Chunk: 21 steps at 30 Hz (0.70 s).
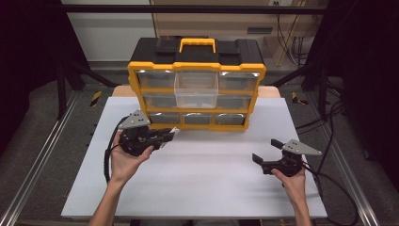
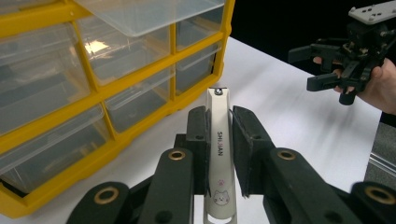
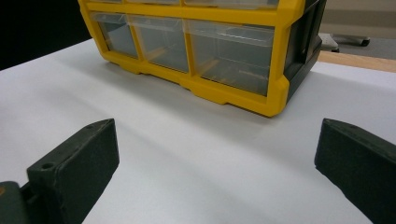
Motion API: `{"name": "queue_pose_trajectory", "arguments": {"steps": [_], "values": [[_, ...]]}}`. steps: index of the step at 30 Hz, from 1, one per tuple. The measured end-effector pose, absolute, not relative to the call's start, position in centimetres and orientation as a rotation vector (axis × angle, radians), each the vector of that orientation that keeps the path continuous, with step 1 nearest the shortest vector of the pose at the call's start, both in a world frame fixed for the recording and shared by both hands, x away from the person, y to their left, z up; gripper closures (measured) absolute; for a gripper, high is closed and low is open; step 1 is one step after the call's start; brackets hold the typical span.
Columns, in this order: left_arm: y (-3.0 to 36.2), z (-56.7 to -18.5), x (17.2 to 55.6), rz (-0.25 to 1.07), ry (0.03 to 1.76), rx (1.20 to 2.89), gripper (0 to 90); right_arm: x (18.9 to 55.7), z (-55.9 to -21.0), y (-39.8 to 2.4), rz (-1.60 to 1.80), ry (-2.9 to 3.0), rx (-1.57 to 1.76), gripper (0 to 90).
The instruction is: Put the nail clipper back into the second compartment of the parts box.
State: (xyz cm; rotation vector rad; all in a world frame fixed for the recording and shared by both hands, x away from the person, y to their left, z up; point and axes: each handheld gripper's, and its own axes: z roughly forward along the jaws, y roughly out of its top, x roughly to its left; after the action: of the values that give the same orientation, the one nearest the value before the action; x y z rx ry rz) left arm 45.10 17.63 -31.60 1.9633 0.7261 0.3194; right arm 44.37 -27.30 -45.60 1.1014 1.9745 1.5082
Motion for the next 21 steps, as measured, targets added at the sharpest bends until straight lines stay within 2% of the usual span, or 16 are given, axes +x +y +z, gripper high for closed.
{"name": "queue_pose_trajectory", "arguments": {"steps": [21], "values": [[18.2,-26.7,45.2,0.347,0.69,1.935,77.1,44.3,-45.5,-27.3,1.518,1.966,1.107,0.5]]}}
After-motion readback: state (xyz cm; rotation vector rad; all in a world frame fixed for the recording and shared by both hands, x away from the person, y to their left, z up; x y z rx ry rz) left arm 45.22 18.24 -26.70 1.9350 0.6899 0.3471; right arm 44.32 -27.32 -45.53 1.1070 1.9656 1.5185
